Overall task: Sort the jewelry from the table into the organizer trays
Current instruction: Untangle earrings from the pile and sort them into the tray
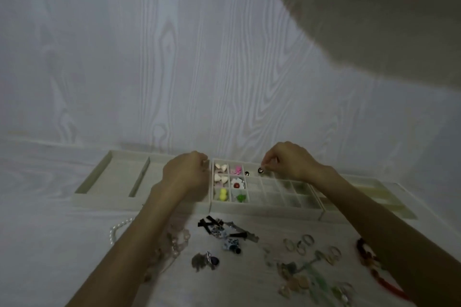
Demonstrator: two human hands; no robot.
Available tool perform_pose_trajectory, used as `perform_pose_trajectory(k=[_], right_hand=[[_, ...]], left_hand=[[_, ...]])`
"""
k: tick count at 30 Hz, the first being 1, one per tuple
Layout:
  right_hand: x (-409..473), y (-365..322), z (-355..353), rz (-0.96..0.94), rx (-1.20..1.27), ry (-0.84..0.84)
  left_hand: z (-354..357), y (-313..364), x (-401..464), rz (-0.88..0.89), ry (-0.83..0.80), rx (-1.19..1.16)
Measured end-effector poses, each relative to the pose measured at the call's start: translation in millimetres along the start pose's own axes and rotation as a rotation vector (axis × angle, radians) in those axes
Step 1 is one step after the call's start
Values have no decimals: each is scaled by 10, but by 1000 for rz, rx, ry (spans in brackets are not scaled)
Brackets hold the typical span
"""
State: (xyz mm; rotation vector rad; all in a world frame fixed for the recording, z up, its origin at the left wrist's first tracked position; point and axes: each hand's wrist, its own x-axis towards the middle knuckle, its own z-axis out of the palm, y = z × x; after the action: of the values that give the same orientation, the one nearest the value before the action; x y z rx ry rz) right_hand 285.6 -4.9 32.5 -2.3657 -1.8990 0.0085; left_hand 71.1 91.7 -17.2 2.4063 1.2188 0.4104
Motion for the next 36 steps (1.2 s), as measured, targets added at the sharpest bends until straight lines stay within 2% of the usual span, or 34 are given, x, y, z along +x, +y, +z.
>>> perform_pose_trajectory(k=[8,21,26,29,33,36], right_hand=[[269,-39,261,-9,-51,-40],[333,-33,290,24,-77,-78],[254,34,177,25,-15,-77],[169,126,119,5,-21,-65],[113,188,128,-74,-70,-49],[128,218,179,-114,-95,-45]], left_hand=[[-4,-14,-61,-42,-55,-98],[26,-29,-14,-19,-32,-64],[-112,4,48,94,136,-86],[-182,131,116,263,225,-71],[-79,444,365,485,-38,175],[39,606,522,535,-168,312]])
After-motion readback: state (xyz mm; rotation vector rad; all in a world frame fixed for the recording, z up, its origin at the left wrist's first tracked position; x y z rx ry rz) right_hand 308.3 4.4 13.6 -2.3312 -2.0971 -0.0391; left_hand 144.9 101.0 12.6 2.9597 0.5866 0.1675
